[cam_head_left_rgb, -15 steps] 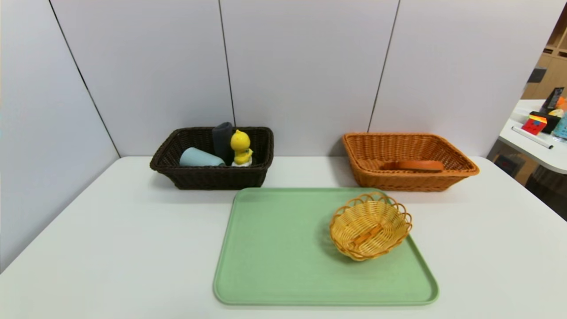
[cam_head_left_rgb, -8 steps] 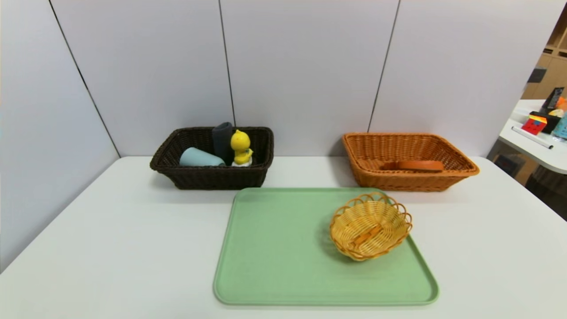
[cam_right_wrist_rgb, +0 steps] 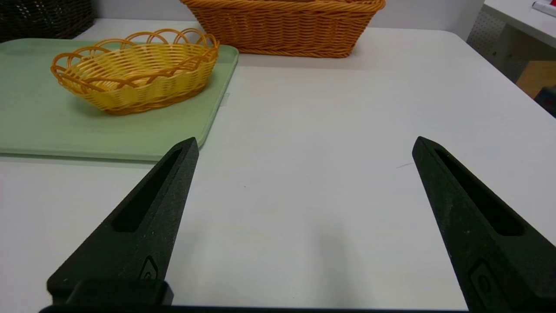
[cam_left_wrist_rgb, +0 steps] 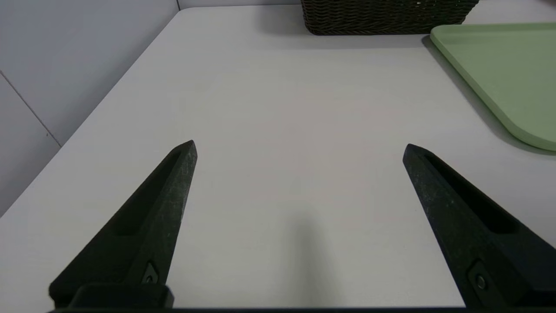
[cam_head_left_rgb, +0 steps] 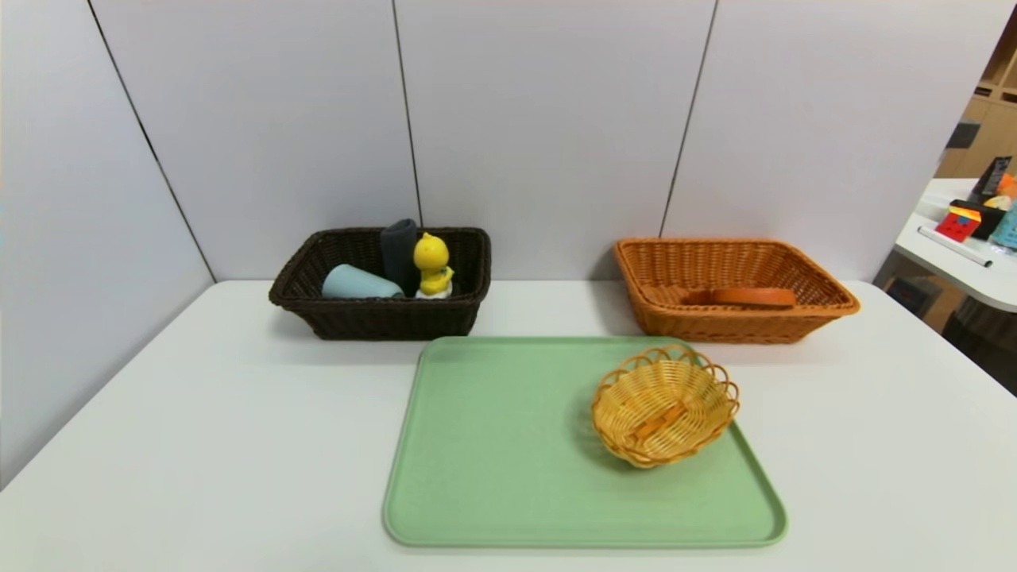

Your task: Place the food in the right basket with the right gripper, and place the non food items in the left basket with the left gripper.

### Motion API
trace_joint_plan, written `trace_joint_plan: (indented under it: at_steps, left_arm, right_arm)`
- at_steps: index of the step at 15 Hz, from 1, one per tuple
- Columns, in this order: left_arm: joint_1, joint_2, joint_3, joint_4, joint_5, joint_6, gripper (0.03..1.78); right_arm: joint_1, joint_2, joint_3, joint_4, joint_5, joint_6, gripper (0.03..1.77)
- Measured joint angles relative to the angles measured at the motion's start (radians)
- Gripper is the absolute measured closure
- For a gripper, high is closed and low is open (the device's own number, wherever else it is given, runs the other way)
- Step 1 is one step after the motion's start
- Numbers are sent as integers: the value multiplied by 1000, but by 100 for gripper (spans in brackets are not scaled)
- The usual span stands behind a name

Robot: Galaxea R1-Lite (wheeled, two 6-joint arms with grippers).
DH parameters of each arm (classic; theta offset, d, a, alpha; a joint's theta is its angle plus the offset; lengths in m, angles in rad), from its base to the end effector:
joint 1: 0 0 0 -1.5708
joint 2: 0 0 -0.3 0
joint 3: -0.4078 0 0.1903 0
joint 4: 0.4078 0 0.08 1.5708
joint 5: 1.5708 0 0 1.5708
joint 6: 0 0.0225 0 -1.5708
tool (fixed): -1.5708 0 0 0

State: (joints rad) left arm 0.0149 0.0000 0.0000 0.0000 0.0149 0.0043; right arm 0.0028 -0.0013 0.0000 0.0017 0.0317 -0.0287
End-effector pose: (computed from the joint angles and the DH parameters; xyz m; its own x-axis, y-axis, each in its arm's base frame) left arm -0.0228 0.0000 0.0755 0.9996 0.0298 0.0000 -0.0298 0.9995 0.0043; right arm -0.0229 0.0006 0.0753 0.9994 0.0345 -0.0004 -0.0345 0.9990 -0.0287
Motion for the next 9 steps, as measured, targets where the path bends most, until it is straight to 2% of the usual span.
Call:
trace_joint_plan:
  at_steps: [9]
  left_arm:
    - [0, 0, 0, 0, 0, 1, 12]
  right_arm:
    - [0, 0, 0, -2, -1, 0, 10]
